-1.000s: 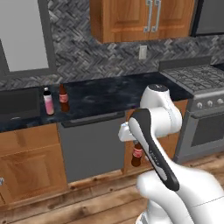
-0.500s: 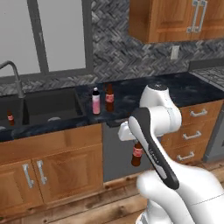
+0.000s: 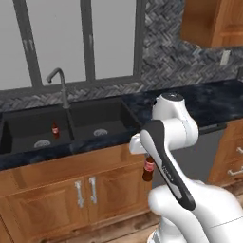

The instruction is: Place the large bottle from the dining counter next to the other large bottle outside the sink, and place the small bottle from the dining counter next to the other small bottle inside the sink.

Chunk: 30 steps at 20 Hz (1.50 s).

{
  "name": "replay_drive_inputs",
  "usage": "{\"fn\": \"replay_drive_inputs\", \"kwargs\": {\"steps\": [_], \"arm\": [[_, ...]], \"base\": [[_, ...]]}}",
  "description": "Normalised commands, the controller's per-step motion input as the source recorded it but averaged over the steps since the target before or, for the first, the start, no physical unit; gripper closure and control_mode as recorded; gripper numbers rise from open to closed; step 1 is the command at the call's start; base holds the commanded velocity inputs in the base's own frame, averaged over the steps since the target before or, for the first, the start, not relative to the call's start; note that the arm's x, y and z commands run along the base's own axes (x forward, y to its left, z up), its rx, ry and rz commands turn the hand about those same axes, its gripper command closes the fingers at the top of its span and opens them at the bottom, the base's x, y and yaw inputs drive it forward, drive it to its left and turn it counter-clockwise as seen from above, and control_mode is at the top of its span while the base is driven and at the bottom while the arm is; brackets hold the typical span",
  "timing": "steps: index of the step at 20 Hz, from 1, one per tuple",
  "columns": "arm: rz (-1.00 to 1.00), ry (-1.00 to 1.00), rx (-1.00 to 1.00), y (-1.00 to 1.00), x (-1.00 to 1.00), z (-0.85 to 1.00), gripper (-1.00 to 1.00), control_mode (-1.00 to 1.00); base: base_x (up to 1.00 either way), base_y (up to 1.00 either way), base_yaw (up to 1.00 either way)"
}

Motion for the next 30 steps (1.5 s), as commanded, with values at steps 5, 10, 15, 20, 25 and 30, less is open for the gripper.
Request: {"fn": "replay_drive_inputs", "kwargs": {"steps": [5,10,15,20,25,30], "arm": [[0.00,0.00,0.00,0.00,0.00,0.00,1.00,1.00],[0.00,0.00,0.00,0.00,0.00,0.00,1.00,1.00],[0.00,0.00,0.00,0.00,0.00,0.00,1.00,1.00],[0.00,0.00,0.00,0.00,0.00,0.00,1.00,1.00],[0.00,0.00,0.00,0.00,0.00,0.00,1.00,1.00],[0.00,0.00,0.00,0.00,0.00,0.00,1.00,1.00]], "base": [[0.63,0.97,0.00],[0.06,0.66,0.00],[0.13,0.49,0.01],[0.55,0.28,0.04],[0.48,0.00,0.15],[0.45,0.00,0.12]]}}
